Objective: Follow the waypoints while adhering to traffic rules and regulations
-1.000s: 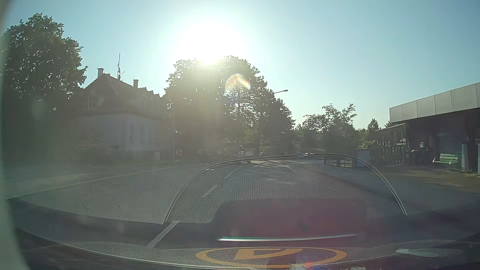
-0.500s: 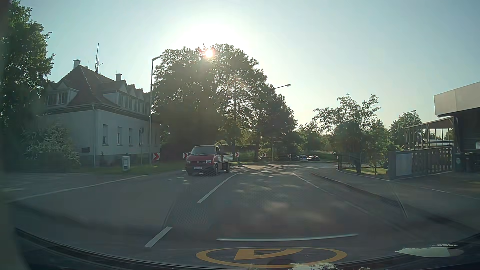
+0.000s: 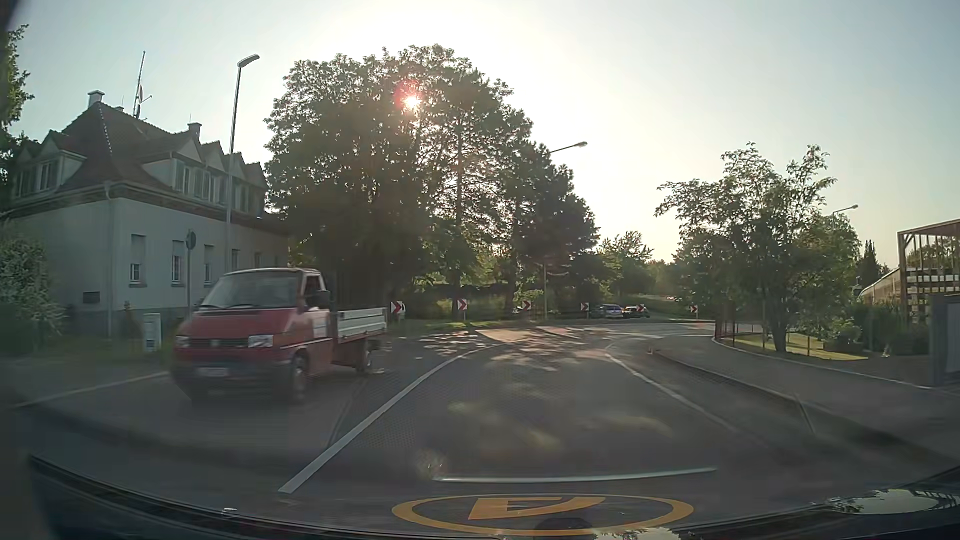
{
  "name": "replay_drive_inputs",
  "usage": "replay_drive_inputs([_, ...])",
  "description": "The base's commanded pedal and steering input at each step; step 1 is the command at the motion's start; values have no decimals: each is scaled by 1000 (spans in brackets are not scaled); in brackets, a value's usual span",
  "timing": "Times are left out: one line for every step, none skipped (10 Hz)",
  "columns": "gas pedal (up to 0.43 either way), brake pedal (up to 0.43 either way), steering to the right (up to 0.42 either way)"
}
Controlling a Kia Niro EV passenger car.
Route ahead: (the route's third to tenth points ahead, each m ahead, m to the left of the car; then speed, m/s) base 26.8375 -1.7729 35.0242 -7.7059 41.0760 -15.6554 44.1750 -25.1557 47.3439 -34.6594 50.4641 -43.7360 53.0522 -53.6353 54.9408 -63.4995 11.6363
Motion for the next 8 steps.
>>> replay_drive_inputs([39, 0, 10])
replay_drive_inputs([39, 0, 15])
replay_drive_inputs([39, 0, 22])
replay_drive_inputs([39, 0, 28])
replay_drive_inputs([39, 0, 33])
replay_drive_inputs([39, 0, 43])
replay_drive_inputs([39, 0, 50])
replay_drive_inputs([39, 0, 54])
